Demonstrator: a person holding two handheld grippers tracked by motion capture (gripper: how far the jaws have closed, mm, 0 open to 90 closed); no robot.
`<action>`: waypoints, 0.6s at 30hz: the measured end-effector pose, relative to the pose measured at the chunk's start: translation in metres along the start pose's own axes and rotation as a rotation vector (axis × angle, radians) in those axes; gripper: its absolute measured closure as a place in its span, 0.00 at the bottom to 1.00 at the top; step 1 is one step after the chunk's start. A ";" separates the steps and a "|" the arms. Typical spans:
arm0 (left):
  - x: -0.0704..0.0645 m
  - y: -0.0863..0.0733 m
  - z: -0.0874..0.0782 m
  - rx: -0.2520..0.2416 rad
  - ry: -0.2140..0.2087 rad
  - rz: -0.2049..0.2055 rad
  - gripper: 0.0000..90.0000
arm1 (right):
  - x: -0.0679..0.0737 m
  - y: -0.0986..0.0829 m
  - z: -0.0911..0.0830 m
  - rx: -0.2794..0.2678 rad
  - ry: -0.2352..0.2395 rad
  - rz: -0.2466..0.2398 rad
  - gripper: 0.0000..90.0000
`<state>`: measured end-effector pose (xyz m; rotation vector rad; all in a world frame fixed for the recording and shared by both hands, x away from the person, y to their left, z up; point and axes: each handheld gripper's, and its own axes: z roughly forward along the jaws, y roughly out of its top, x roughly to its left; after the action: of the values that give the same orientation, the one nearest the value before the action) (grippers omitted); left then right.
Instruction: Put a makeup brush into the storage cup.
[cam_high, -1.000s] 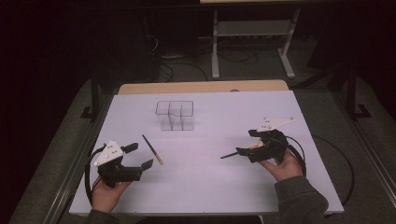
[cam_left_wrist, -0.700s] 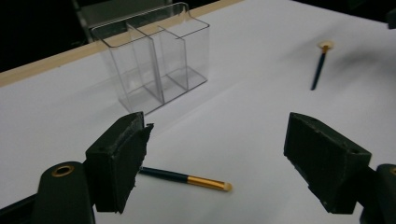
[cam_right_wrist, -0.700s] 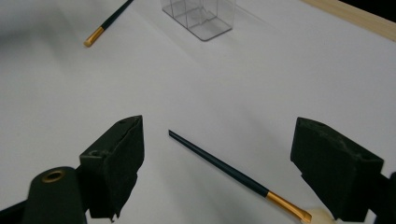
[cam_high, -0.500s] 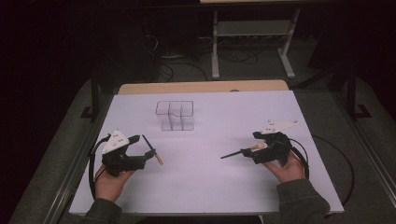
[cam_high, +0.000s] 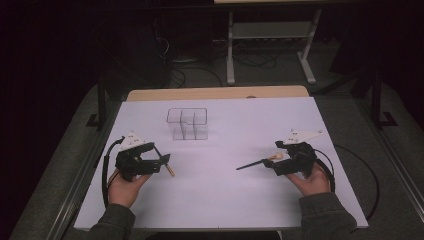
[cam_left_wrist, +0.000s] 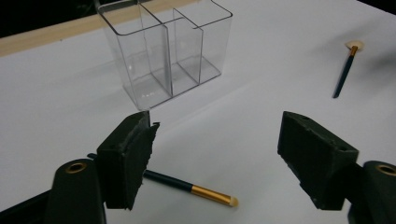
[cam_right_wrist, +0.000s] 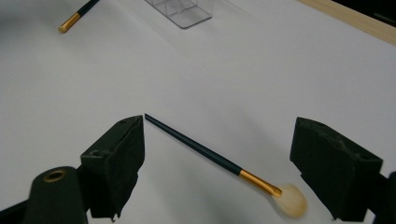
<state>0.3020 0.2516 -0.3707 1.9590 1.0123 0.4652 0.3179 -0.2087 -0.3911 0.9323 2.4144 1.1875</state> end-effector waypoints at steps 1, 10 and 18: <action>-0.001 0.001 0.004 0.017 0.000 -0.006 0.30 | -0.001 -0.002 -0.002 -0.002 -0.005 0.009 0.19; -0.003 0.004 0.014 0.060 0.006 -0.008 0.31 | -0.003 -0.005 -0.004 -0.002 -0.007 0.012 0.19; -0.003 0.007 0.021 0.089 0.038 -0.001 0.32 | -0.003 -0.006 -0.003 -0.002 -0.009 0.003 0.19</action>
<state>0.3169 0.2358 -0.3770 2.0353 1.0744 0.4650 0.3156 -0.2149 -0.3935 0.9394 2.4056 1.1843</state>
